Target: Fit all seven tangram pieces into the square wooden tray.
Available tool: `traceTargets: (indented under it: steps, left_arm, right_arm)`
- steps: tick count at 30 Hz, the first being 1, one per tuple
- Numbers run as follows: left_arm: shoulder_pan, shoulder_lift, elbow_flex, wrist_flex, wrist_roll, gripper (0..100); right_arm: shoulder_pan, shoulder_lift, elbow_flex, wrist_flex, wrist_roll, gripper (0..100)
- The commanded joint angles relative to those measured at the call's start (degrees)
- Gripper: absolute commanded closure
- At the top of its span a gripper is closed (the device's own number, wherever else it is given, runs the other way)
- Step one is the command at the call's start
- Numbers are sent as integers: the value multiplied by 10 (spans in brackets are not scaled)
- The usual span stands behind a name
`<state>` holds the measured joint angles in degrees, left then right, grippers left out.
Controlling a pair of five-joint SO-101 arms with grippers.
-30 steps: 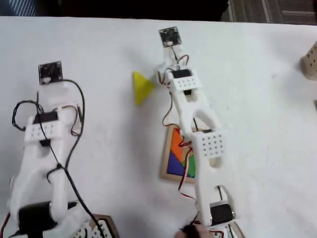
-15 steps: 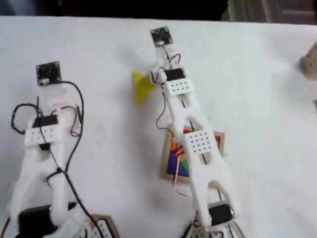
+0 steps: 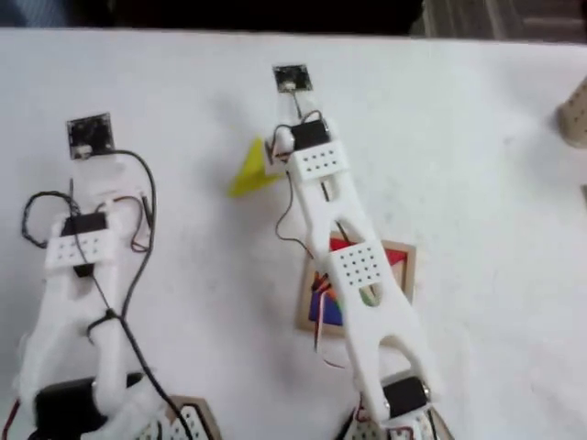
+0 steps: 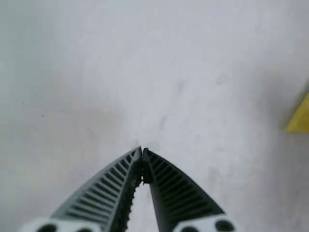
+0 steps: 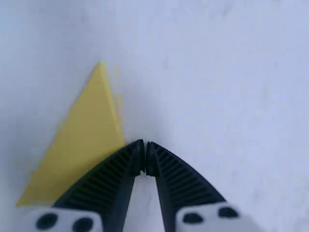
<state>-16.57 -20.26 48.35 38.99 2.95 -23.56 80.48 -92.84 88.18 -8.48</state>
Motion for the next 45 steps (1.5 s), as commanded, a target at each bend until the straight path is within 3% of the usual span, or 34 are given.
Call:
traceTargets:
  steps: [1,9,15,20,25,28,39,45]
  left_arm:
    - [-3,-25,-3,-18,-11,976]
    - [-7,-25,-3,-18,-7,976]
    - [-29,-25,-4,-35,-6,976]
    - [-54,-25,-4,-49,30,976]
    - [-56,-25,-4,-48,47,976]
    - [-55,-25,-4,-47,47,976]
    - [-52,-25,-2,-47,47,976]
    - [-51,-25,7,-58,47,976]
  right_arm:
    - [-48,-28,-25,60,7,981]
    - [-121,-109,-25,92,-43,981]
    - [-121,-134,-23,7,-42,981]
    - [-117,-58,-25,-103,-40,981]
    - [-111,8,-26,-148,57,981]
    - [-109,38,-26,-148,74,981]
    - [-112,6,-26,22,102,981]
    - [-148,-34,-32,73,125,981]
